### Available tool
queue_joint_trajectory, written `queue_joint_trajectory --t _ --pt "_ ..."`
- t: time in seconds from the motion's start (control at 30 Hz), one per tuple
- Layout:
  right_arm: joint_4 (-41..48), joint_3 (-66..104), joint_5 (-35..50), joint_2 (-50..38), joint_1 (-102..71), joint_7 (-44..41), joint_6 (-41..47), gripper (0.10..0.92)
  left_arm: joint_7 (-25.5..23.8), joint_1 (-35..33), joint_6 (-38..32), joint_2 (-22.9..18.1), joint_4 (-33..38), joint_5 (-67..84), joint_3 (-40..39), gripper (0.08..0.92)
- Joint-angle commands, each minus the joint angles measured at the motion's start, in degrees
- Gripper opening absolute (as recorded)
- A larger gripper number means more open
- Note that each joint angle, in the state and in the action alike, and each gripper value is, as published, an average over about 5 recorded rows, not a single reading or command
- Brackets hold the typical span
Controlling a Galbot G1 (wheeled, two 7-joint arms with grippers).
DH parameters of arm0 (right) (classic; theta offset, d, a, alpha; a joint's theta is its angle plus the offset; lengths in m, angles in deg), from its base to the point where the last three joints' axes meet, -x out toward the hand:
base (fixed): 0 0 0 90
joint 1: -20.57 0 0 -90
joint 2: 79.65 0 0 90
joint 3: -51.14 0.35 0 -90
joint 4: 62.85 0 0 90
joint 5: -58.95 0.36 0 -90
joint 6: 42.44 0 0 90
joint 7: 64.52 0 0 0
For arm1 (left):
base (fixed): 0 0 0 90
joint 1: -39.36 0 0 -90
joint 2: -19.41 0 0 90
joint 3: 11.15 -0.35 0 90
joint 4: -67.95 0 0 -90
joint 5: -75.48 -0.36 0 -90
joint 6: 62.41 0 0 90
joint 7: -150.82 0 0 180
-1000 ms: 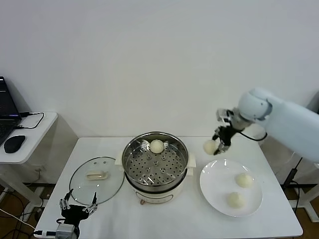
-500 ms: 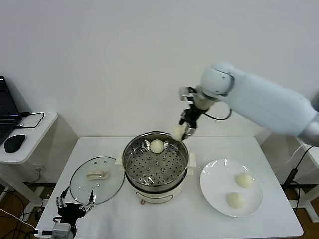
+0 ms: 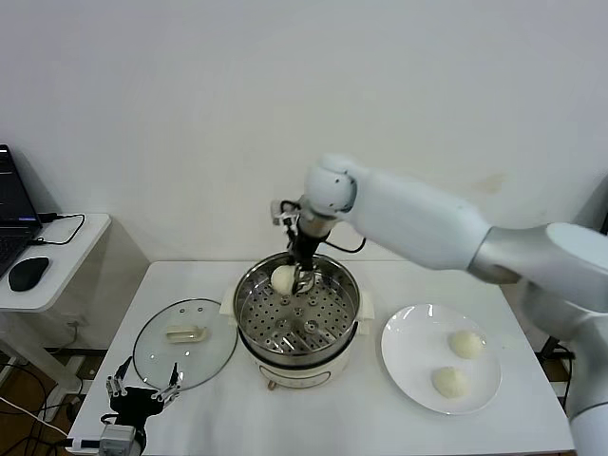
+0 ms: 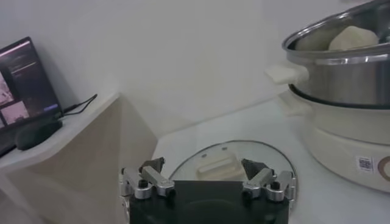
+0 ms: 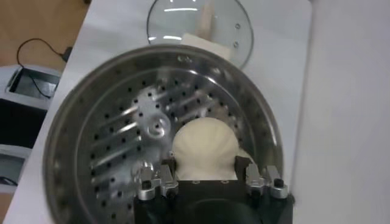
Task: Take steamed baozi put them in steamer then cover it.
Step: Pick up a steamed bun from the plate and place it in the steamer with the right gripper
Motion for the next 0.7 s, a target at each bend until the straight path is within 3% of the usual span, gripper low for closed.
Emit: queue_joint_trajectory --t 0.03,0.7 --pt "2.45 0.78 -2.87 5.26 -4.40 1.49 0.09 0.585 0.07 -0.02 -0.04 0.02 -0.04 0.03 -0.05 0.823" --pt "4.71 0.21 -5.42 7.64 -5.60 2.27 -0.23 0.591 -0.01 0.05 -0.08 -0.06 -0.44 -0.06 -0.66 0.823"
